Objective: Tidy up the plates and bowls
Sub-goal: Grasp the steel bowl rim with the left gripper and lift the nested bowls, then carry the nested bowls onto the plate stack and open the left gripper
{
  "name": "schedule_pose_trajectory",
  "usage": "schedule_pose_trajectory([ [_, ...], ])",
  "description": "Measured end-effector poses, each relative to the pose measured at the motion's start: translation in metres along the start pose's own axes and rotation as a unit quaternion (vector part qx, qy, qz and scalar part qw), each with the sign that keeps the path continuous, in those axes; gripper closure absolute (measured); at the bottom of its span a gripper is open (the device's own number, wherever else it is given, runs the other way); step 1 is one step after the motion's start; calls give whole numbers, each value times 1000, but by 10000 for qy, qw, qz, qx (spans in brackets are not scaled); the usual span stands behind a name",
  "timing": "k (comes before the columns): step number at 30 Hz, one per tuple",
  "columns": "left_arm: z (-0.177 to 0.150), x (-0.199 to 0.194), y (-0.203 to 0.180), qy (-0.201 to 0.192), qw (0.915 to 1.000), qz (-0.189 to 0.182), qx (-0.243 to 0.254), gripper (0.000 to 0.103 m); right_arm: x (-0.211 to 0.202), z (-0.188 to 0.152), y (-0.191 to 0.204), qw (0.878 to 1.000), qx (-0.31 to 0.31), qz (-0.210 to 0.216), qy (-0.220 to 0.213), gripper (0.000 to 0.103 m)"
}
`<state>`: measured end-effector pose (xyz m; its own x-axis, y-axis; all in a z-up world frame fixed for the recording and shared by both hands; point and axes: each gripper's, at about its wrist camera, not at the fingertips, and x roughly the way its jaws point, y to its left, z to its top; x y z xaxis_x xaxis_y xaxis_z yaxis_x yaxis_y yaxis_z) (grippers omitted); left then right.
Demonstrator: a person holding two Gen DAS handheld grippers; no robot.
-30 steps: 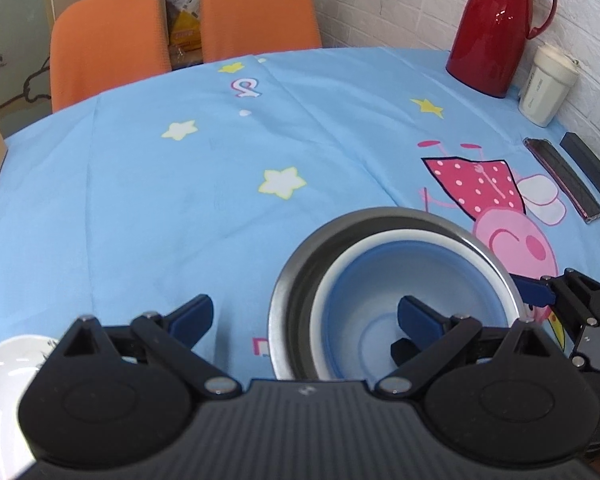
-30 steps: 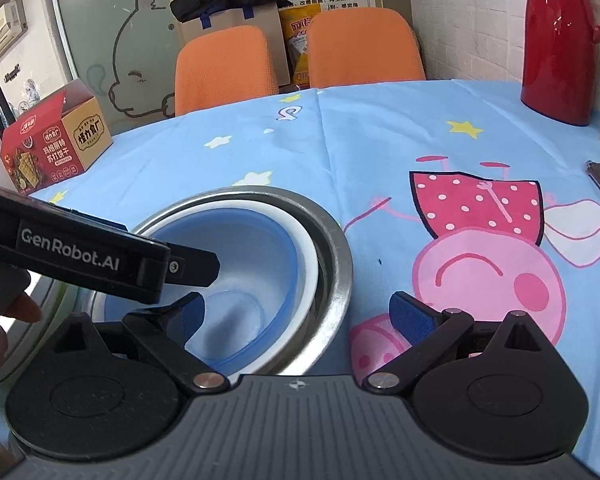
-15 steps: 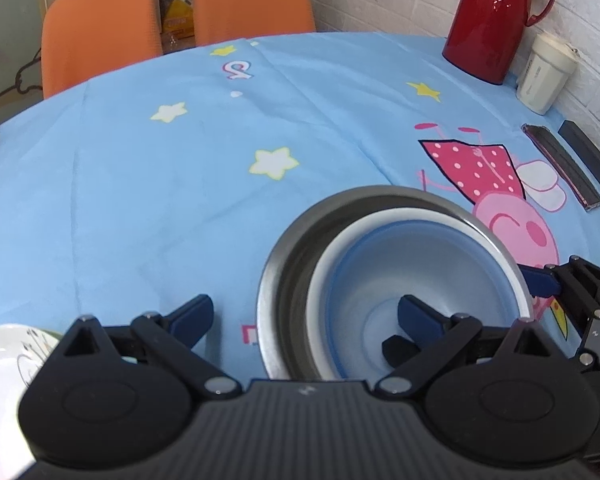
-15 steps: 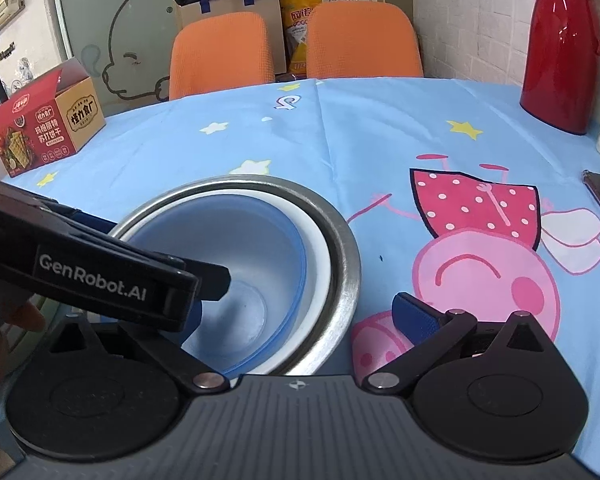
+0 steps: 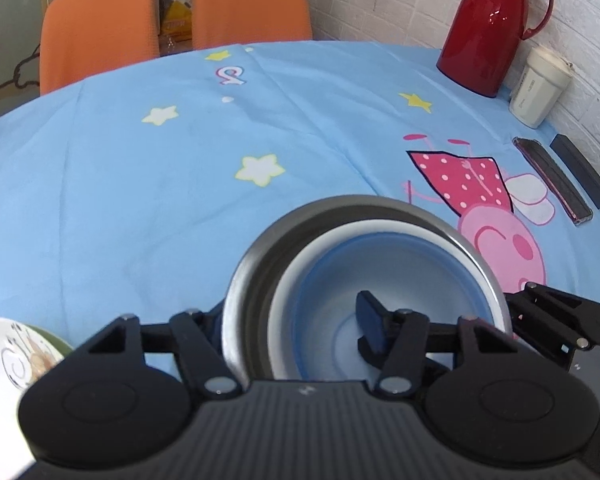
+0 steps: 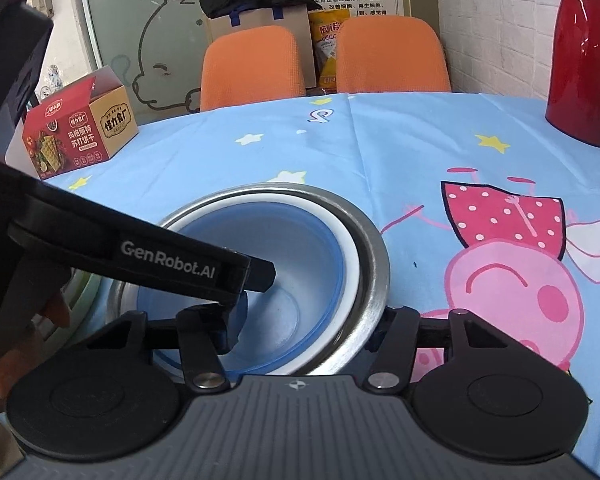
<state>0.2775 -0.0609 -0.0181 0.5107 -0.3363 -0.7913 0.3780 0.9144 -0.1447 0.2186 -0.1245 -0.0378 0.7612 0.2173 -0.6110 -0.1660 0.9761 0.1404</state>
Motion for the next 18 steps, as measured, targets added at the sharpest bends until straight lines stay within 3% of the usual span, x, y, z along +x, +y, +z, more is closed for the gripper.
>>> schedule_pose_trajectory([
  [2,1,-3,2,51,9999,-102,-118,56,-2,1,0,10000,42,-10,25,13],
  [5,3,-16,-2,-81,9998,-155,-116,57,-10,3,-3,9998,192,6,-38,13],
  [10,14,-59,3,-534,9983,-154,-184,57,-35,23,12,9990,-113,-93,-413,12],
  [18,13,-135,31,-1140,9922,433,-261,52,-57,55,60,9923,-634,352,-1002,5],
])
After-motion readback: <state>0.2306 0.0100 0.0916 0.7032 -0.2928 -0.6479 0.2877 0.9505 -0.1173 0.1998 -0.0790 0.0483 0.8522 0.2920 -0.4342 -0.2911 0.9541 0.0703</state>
